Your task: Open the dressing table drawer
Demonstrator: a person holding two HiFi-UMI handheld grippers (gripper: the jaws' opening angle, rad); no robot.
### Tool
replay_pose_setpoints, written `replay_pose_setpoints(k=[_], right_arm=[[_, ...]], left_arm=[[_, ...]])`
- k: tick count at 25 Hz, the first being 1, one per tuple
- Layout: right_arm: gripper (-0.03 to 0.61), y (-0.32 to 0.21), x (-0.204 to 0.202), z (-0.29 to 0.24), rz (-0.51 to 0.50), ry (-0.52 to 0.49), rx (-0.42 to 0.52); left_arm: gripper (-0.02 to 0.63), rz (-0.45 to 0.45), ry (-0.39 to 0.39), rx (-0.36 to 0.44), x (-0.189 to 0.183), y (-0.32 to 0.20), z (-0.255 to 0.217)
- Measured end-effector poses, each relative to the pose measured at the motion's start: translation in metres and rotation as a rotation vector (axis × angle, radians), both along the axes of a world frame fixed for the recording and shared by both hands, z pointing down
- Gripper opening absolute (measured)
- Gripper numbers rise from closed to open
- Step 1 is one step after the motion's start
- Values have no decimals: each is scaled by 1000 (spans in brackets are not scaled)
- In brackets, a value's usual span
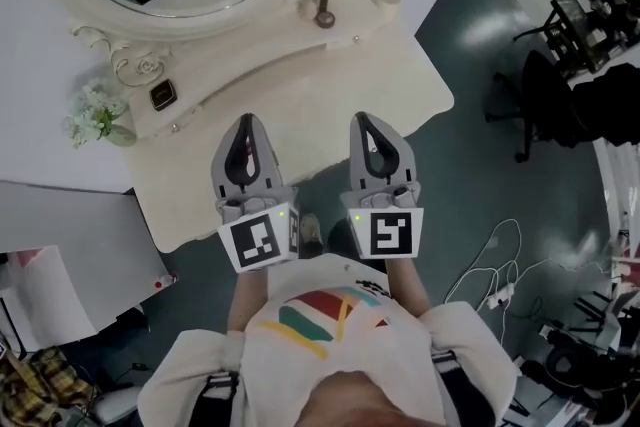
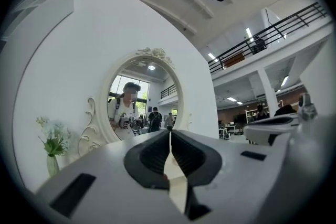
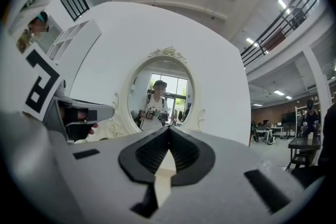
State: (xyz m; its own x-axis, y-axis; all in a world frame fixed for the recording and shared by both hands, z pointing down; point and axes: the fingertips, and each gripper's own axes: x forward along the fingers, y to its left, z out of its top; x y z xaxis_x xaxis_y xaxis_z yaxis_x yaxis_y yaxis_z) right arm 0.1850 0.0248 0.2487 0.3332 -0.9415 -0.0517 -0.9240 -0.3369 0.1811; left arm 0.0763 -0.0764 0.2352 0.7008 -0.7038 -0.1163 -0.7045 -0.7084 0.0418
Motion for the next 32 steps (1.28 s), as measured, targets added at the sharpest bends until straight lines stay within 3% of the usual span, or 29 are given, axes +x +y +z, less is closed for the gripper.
replay_pose_setpoints(k=[7, 16, 32], right_arm=[[0, -39, 8, -7, -87, -25, 15], [0, -78, 14, -16, -282, -30, 25], [0, -100, 29, -16, -387, -64, 35]], left_arm=[[11, -146, 16, 30, -15, -14, -18], [11, -352, 44, 32, -23, -28, -28], [11, -452, 16, 24, -15, -43, -21]])
